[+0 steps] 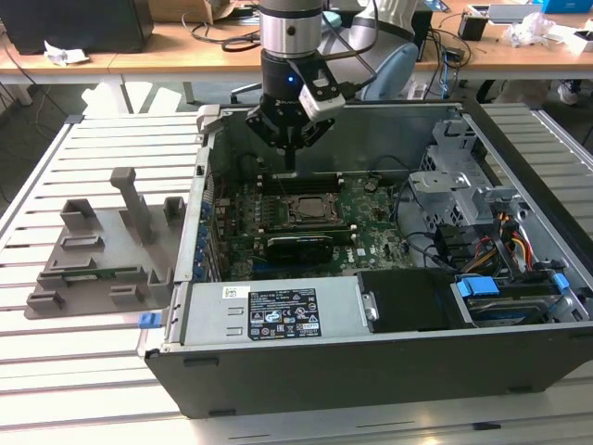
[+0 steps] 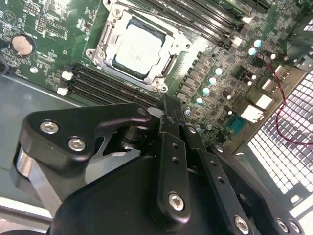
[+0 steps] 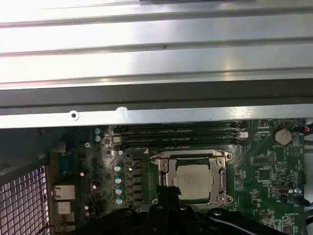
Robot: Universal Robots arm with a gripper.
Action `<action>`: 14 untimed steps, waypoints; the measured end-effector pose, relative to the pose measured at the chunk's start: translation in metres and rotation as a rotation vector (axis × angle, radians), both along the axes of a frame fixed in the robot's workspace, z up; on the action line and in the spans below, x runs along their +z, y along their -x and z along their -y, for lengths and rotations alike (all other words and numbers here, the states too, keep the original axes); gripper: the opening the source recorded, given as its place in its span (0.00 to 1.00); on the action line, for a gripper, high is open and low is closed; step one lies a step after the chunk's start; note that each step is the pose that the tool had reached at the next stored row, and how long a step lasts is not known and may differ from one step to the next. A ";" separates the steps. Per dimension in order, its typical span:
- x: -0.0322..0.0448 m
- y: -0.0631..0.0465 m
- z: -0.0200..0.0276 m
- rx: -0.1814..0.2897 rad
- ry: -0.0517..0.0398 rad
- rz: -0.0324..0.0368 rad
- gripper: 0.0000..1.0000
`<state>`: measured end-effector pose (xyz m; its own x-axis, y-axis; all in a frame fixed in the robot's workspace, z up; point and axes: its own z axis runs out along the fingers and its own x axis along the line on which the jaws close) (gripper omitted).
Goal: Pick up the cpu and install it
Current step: 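Install the first cpu locking lever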
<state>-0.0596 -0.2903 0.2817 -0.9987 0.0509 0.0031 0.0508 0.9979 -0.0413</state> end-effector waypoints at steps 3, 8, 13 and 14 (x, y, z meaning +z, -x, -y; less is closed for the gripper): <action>-0.0003 0.003 -0.0003 0.000 -0.0003 0.0003 0.11; -0.0006 0.009 -0.0006 0.000 -0.0002 0.0002 0.11; -0.0008 0.016 -0.0010 0.000 -0.0001 0.0001 0.11; -0.0008 0.017 -0.0010 0.000 -0.0002 0.0002 0.11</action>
